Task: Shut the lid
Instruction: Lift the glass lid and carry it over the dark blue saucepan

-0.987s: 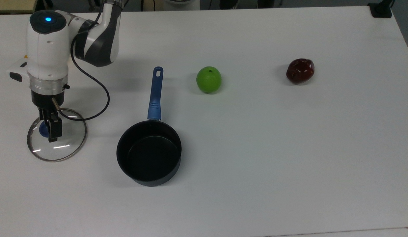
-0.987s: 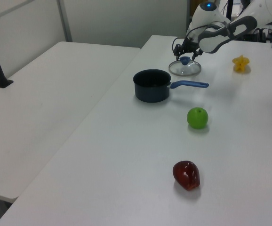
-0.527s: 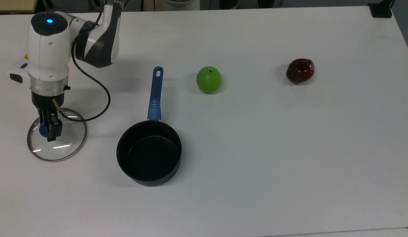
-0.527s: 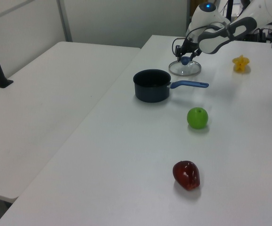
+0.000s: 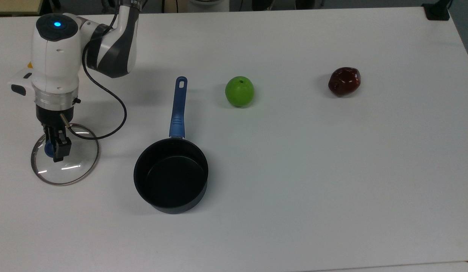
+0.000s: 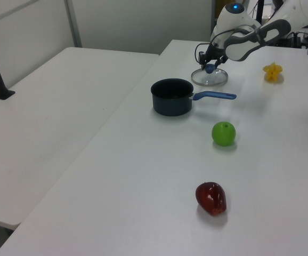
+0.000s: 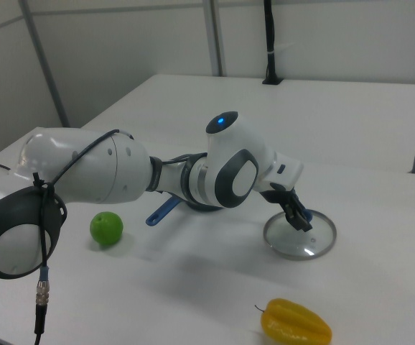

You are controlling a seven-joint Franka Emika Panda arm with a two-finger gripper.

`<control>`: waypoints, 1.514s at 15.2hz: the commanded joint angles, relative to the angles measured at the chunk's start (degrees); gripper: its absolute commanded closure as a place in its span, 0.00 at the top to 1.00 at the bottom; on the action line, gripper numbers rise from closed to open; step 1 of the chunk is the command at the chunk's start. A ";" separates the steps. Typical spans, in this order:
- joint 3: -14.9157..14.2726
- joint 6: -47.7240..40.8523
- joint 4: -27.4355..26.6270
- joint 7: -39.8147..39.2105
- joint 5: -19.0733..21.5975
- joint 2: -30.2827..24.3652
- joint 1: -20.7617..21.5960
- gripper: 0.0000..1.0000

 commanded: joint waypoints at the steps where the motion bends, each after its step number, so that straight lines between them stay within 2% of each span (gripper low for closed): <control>1: -0.69 1.35 -0.23 1.08 -1.11 -0.66 0.45 0.53; 9: -0.69 0.65 -0.06 0.99 -0.50 -4.35 0.01 0.51; 13: 0.10 -5.39 0.47 1.08 -0.58 -6.54 0.88 0.51; 17: 0.28 -13.22 5.21 1.17 -0.50 -6.55 5.53 0.51; 23: 0.28 -18.15 7.33 1.43 0.65 -8.31 11.68 0.51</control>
